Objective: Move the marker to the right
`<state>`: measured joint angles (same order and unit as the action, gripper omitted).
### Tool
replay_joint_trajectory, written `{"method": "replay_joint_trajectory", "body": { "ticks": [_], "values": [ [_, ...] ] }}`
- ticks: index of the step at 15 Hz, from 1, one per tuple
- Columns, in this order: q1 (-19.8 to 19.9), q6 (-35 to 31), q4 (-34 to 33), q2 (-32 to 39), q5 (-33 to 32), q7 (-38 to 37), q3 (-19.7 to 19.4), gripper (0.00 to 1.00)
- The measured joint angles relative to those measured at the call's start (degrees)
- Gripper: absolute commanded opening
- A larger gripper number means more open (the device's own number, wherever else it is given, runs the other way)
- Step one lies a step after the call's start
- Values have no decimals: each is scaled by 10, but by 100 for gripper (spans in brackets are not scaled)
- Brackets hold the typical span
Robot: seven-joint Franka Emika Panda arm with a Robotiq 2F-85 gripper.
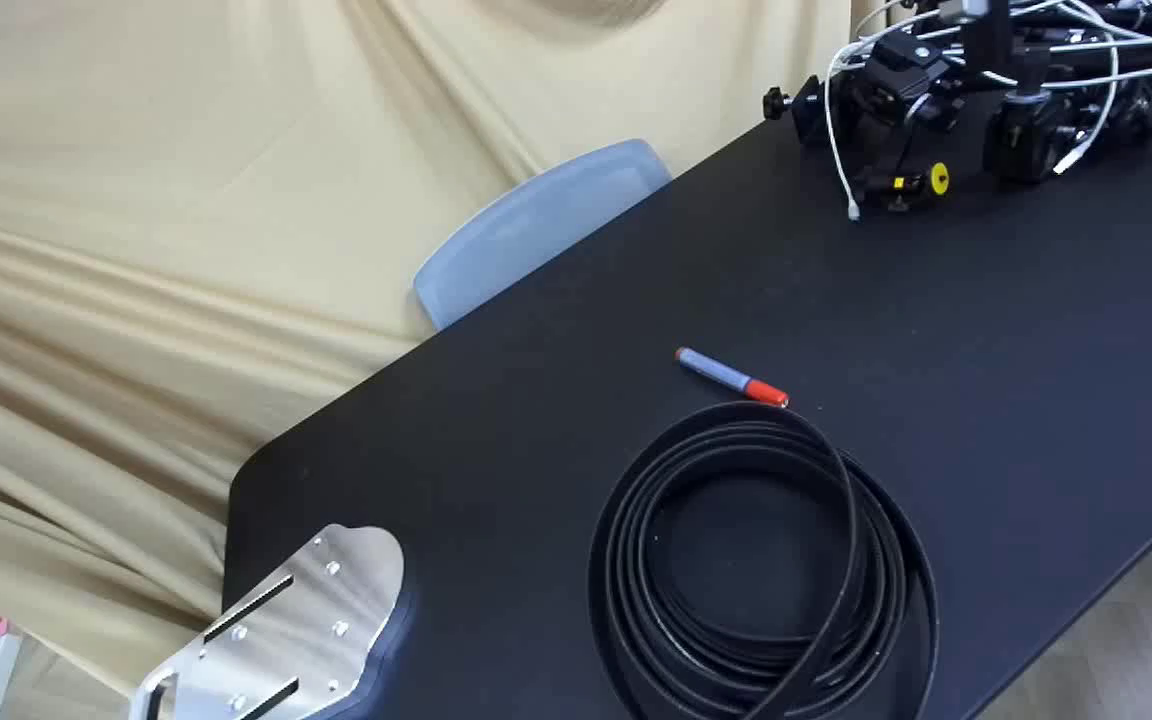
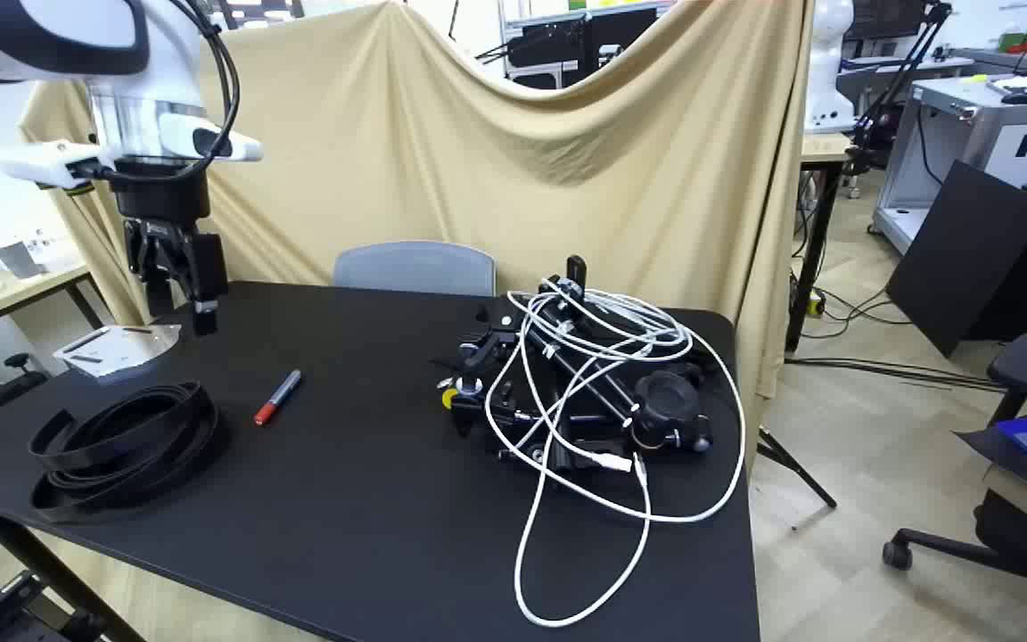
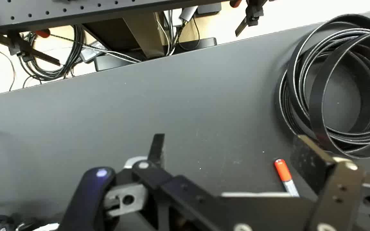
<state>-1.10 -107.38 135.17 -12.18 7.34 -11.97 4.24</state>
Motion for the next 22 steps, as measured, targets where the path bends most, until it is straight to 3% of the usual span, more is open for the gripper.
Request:
{"method": "replay_joint_trajectory", "body": {
  "ticks": [14,17,22],
  "values": [
    [-5,-14,-1,12,-10,9,5,100],
    [-25,-80,-4,52,-54,12,28,100],
    [-70,-282,-4,139,-114,-13,65,100]
  ]
}}
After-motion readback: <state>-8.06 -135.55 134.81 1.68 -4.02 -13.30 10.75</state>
